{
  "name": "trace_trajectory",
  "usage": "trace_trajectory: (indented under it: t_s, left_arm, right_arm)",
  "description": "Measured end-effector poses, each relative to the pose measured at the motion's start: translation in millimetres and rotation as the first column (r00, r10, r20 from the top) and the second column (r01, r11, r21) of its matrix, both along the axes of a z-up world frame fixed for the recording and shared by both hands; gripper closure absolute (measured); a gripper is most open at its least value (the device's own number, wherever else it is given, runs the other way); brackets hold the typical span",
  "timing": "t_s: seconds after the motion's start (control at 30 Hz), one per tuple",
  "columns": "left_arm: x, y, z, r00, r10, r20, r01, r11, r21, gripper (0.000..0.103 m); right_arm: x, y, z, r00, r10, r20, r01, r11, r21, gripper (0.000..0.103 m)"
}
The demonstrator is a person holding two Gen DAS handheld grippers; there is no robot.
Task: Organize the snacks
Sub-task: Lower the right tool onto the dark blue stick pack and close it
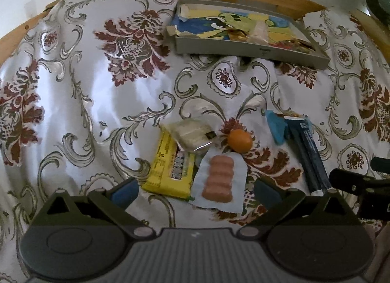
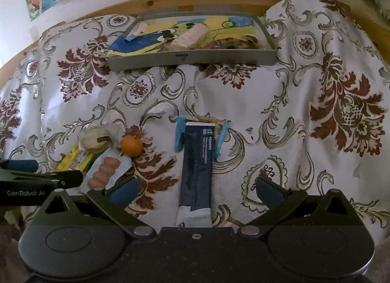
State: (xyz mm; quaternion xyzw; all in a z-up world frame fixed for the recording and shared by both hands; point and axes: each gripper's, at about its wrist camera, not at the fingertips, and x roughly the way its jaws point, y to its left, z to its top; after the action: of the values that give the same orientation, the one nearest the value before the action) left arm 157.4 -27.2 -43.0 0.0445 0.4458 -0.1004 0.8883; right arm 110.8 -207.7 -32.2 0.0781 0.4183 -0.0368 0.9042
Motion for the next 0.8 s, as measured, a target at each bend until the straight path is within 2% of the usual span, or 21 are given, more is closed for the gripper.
trace_trajectory:
  t_s: [0.23,0.4,0.53,0.63,0.8]
  left_arm:
    - [7.6,5.4,-7.6,0.999,0.023,-0.041,-0.025,0.999,-0.035,0.0]
    - [12.7,4.2,-12.3,0.998,0.007,-0.069,-0.01,0.999,-0.045,0.0]
    - [15.7,4.4,-15.9,0.995,0.006,-0.096,-0.011,0.998,-0.056,0.0]
    - [17.5,5.1,-18.7,0.994,-0.003,-0.113,-0.006,0.997,-0.075,0.0]
    - [17.3,0.5,-22.0,0.991,-0.045,-0.124,0.033,0.995,-0.092,0.0]
  right_arm:
    - [12.2,-10.3,-7.3,0.998,-0.053,-0.043,0.054,0.999,0.006,0.001]
    - [21.1,-10.5,-12.9,0.997,-0.018,-0.076,0.02,1.0,0.018,0.001]
    - [28.3,-12.5,-16.4,0.994,0.034,-0.101,-0.027,0.997,0.066,0.007]
    - [32.9,-15.3,-19.7,0.992,0.037,-0.12,-0.025,0.995,0.097,0.015]
    - [34.7,-14.6,-22.2,0.992,0.054,-0.116,-0.039,0.991,0.131,0.023]
